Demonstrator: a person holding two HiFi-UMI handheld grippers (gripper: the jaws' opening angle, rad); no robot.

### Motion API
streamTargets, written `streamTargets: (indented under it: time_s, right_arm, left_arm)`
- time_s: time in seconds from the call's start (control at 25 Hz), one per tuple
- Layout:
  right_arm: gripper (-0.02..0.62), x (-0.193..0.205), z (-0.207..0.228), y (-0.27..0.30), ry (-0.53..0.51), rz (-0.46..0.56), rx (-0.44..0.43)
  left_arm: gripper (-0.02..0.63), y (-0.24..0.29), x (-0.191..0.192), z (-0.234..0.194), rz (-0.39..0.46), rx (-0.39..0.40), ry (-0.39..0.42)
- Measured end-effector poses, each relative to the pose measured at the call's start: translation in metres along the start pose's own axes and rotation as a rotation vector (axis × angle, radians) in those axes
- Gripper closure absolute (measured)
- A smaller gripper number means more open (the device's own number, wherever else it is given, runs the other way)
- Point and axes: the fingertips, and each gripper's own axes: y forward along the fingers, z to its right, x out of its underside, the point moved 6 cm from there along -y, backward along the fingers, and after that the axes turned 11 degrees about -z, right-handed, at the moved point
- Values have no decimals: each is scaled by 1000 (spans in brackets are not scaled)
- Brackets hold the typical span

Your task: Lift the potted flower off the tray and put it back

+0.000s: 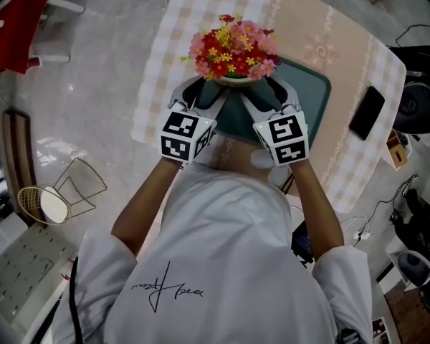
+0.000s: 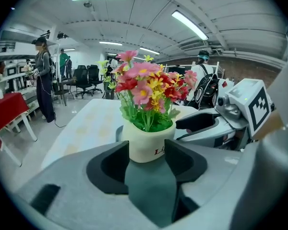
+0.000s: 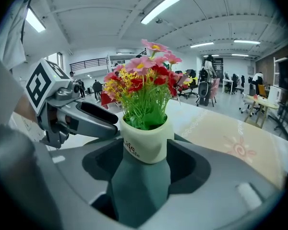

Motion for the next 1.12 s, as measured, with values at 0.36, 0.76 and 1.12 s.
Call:
streamTargets:
  time_s: [0.36,0.76,1.12]
  right_arm:
    - [289,2,6,13,-2,-22,-5]
    - [236,-3,6,24,-14,-17,-20]
    - [215,-2,7,30,-17,-33,-20]
  left_arm:
    - [371,12,2,-6,-21,36,10]
    - [331,17,1,-11,-35,62,43]
    - [318,19,-1,-15,-43,82,90]
